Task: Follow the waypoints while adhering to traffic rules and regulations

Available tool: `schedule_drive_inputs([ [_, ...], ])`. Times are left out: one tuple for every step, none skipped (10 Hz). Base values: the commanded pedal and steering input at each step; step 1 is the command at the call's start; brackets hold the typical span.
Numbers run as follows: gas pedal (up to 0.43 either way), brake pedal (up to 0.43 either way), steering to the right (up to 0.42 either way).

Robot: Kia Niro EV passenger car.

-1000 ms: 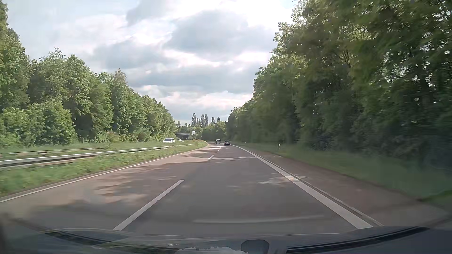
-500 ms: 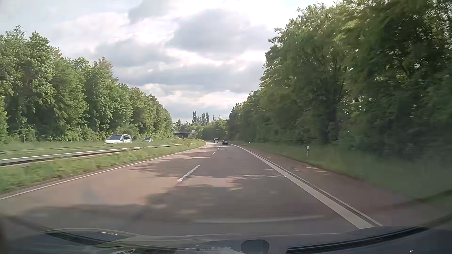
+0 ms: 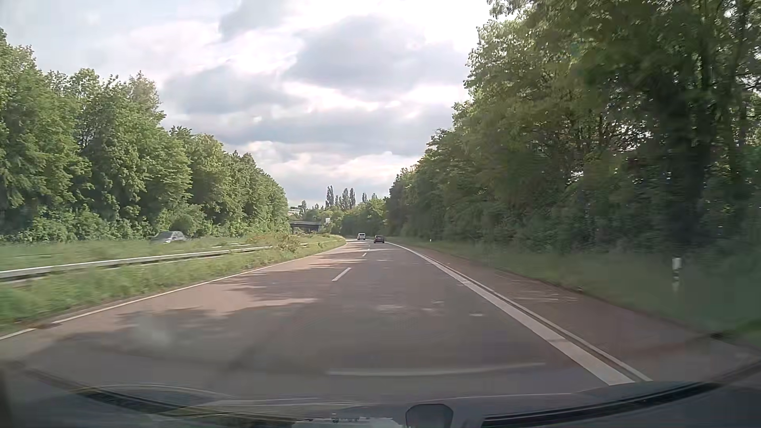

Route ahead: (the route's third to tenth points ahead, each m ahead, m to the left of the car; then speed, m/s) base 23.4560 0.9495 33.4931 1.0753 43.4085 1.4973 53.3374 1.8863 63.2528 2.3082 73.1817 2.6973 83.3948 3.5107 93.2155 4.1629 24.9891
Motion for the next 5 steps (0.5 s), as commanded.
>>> schedule_drive_inputs([
  [0.0,0.0,-0.003],
  [0.0,0.0,-0.003],
  [0.0,0.0,-0.003],
  [0.0,0.0,-0.003],
  [0.008,0.0,-0.003],
])
